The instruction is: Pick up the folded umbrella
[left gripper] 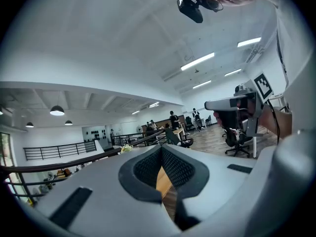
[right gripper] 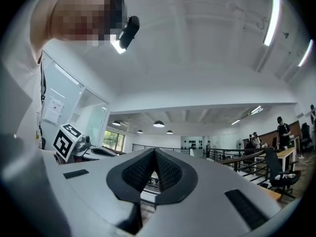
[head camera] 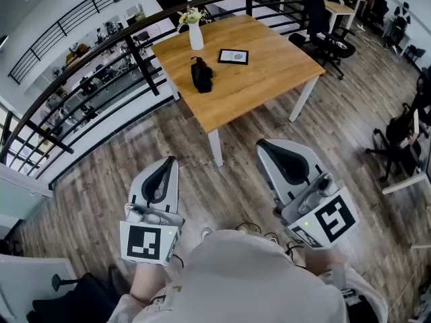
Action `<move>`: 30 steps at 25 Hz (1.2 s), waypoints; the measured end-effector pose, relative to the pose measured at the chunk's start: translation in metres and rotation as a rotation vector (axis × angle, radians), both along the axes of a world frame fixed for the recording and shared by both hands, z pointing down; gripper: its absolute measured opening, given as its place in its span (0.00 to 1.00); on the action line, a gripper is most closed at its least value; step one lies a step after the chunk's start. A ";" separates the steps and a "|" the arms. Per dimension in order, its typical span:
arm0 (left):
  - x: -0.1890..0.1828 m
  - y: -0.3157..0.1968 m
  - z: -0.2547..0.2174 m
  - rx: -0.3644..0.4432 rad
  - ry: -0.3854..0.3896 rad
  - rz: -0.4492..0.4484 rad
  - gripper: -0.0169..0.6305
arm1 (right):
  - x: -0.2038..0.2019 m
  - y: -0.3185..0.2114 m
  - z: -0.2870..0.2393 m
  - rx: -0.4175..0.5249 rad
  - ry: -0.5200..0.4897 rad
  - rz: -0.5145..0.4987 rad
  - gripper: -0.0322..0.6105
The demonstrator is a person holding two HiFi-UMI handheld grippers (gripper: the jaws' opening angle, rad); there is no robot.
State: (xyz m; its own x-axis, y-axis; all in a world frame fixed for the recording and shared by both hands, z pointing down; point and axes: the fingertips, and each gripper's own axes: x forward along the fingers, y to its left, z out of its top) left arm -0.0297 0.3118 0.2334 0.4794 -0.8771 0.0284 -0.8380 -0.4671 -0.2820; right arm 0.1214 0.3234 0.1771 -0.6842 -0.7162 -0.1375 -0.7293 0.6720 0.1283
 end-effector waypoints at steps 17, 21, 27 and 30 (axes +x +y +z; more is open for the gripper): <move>0.031 -0.001 0.032 -0.038 0.001 -0.063 0.05 | 0.035 -0.018 0.046 -0.085 -0.090 -0.060 0.57; 0.025 -0.026 0.042 -0.047 0.012 -0.052 0.05 | 0.025 -0.041 0.061 -0.092 -0.044 -0.047 0.57; 0.018 -0.084 0.047 -0.039 0.025 -0.013 0.05 | 0.013 -0.099 0.075 -0.122 -0.034 -0.025 0.57; 0.005 -0.121 0.045 -0.045 0.028 -0.013 0.05 | 0.003 -0.138 0.078 -0.150 -0.041 -0.011 0.57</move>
